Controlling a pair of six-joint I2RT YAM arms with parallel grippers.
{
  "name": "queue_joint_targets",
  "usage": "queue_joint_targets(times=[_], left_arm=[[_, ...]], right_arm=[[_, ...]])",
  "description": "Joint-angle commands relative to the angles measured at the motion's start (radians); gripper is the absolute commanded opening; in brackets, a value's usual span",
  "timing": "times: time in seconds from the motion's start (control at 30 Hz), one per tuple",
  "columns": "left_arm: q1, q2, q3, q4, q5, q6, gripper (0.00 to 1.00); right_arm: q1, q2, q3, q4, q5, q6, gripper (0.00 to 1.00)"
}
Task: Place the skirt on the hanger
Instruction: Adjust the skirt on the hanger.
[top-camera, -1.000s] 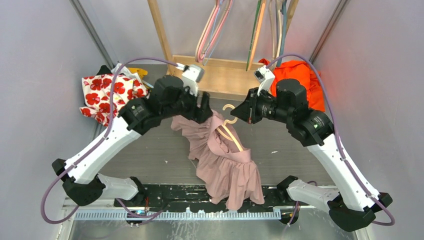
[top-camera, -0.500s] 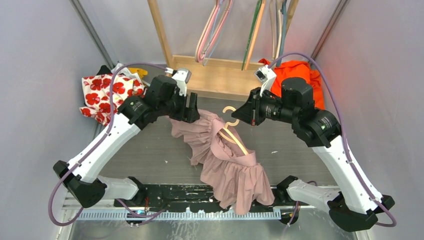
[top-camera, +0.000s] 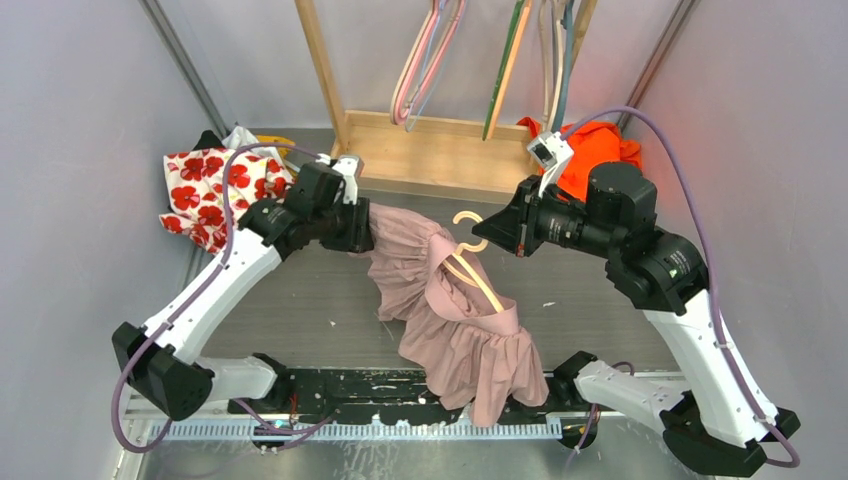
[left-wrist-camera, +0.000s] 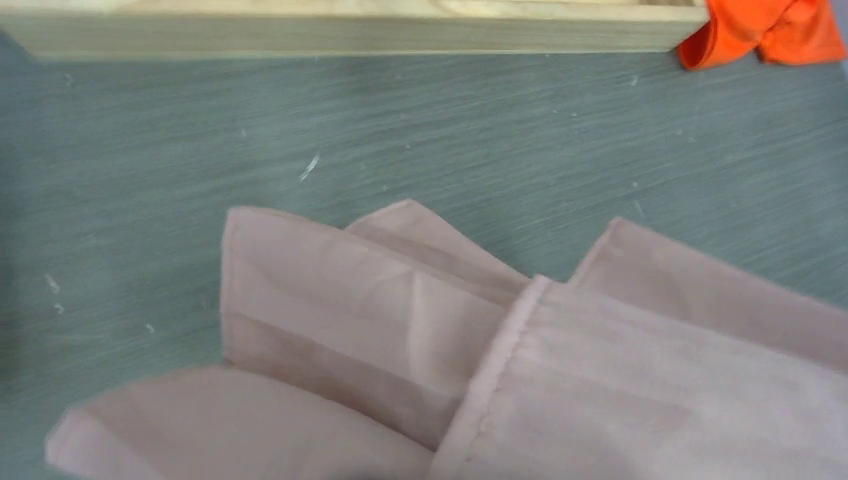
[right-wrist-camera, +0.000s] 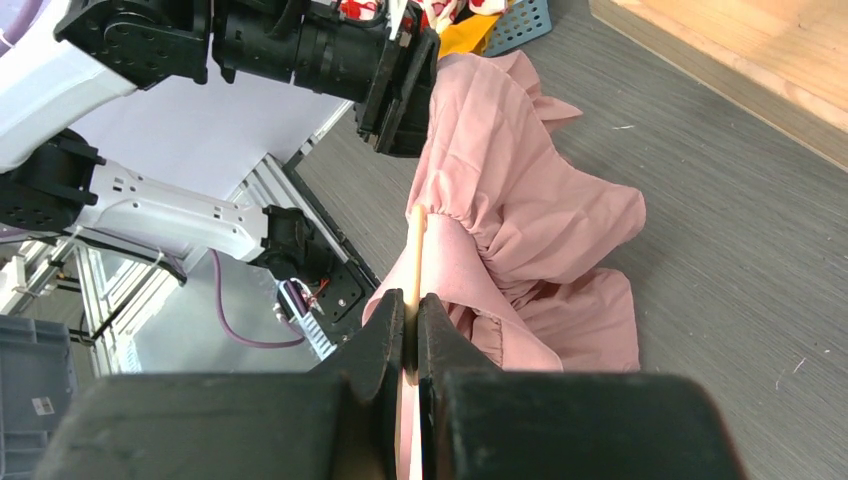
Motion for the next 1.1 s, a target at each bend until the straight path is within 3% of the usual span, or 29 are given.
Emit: queue_joint_targets(times=[0.0, 0.1, 0.2, 0.23, 0.27, 0.67, 0.8, 0.83, 0.87, 0.9, 0.93, 1.07], left_arm=[[0.018, -0.114, -0.027, 0.093, 0.025, 0.022, 0.61], [0.018, -0.194, -0.057, 0.139, 0.024, 0.062, 0.77], [0.018, -0.247, -0.058, 0.150, 0.037, 0.097, 0.85], [0.018, -0.256, -0.058, 0.154, 0.053, 0.108, 0.95], [0.018, -0.261, -0.053, 0.154, 0.082, 0.118, 0.97], [0.017, -0.206, -0.076, 0.202, 0.208, 0.168, 1.00], [0.018, -0.213, -0.084, 0.210, 0.162, 0.177, 0.83], [0.019, -0.212, -0.081, 0.208, 0.162, 0.178, 0.73], [0.018, -0.211, -0.078, 0.207, 0.160, 0.176, 0.57], [0.018, -0.210, -0.073, 0.205, 0.158, 0.172, 0.33], [0.019, -0.210, -0.071, 0.202, 0.156, 0.169, 0.19], [0.024, -0.224, -0.064, 0.186, 0.109, 0.157, 0.01]], right_arm=[[0.007, -0.021, 0.048, 0.068, -0.022, 0.000, 0.01], [0.007, -0.019, 0.040, 0.070, -0.027, -0.001, 0.01], [0.007, -0.014, 0.035, 0.067, -0.034, -0.005, 0.01], [0.006, -0.012, 0.034, 0.067, -0.041, -0.004, 0.01], [0.006, -0.010, 0.032, 0.068, -0.049, -0.003, 0.01], [0.007, -0.021, 0.056, 0.074, -0.120, 0.015, 0.01], [0.006, -0.025, 0.076, 0.079, -0.145, 0.031, 0.01], [0.007, -0.026, 0.082, 0.079, -0.148, 0.034, 0.01], [0.006, -0.027, 0.085, 0.080, -0.153, 0.036, 0.01], [0.006, -0.026, 0.088, 0.080, -0.152, 0.038, 0.01], [0.006, -0.027, 0.089, 0.081, -0.151, 0.039, 0.01], [0.007, -0.026, 0.087, 0.077, -0.147, 0.040, 0.01]])
